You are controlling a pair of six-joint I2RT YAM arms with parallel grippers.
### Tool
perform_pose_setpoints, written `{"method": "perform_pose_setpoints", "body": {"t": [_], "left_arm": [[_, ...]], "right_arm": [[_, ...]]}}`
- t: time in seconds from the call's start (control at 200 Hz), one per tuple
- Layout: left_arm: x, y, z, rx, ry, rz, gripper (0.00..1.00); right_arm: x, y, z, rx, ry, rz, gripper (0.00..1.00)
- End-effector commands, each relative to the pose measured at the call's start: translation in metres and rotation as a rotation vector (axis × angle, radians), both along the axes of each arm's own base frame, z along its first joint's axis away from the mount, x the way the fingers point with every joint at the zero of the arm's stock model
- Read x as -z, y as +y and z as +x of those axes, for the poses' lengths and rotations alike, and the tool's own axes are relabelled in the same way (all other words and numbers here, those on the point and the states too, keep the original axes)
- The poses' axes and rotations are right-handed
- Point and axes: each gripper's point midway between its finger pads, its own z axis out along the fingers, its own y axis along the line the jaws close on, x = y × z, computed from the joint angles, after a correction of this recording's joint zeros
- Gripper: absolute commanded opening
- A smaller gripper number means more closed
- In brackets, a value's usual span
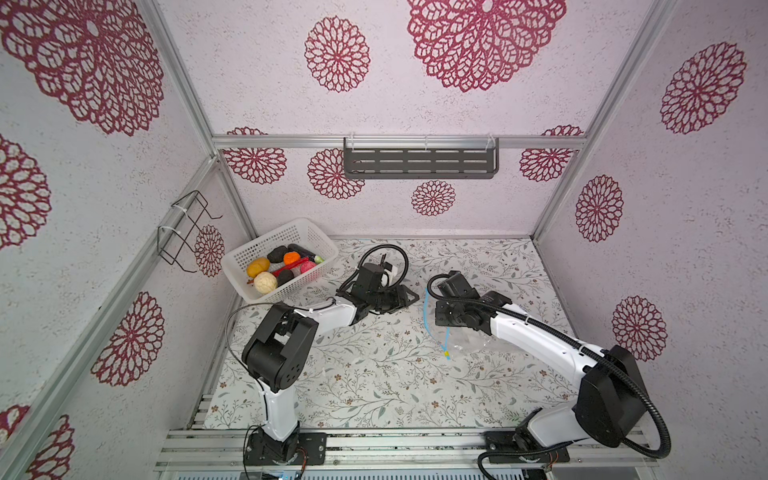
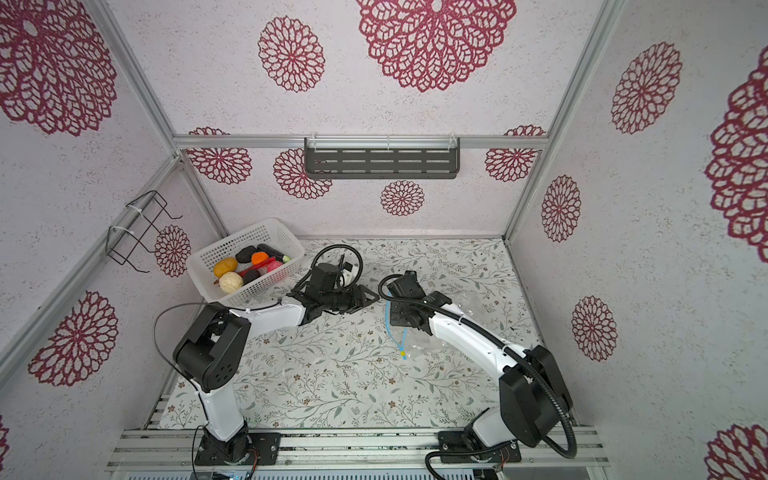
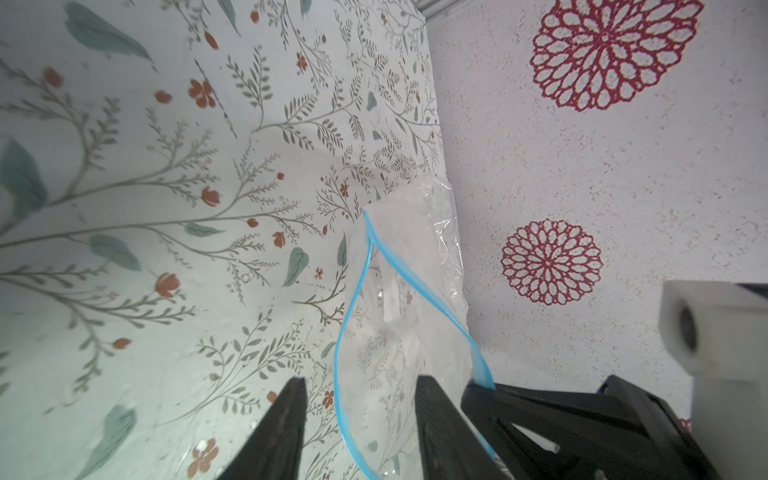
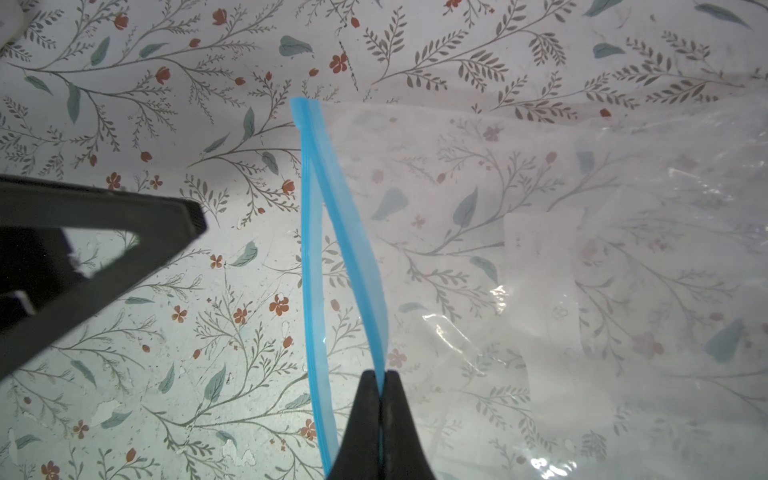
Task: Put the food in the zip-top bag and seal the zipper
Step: 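Release the zipper lip with the left gripper and move it toward the basket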
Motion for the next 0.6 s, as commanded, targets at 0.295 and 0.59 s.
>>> {"method": "perform_pose_setpoints", "body": {"t": [0.295, 0.59], "left_arm": [[-0.054, 0.141, 0.09, -0.266, -0.076, 0.394, 0.68], [-0.034, 0.22, 0.14, -0.448, 0.025, 0.555, 0.73]], "right_arm": [[-0.012, 0.006, 0.005, -0.013, -0.028, 0.036, 0.0], [-0.016, 0.006, 0.005, -0.015, -0.036, 0.048, 0.0]]}}
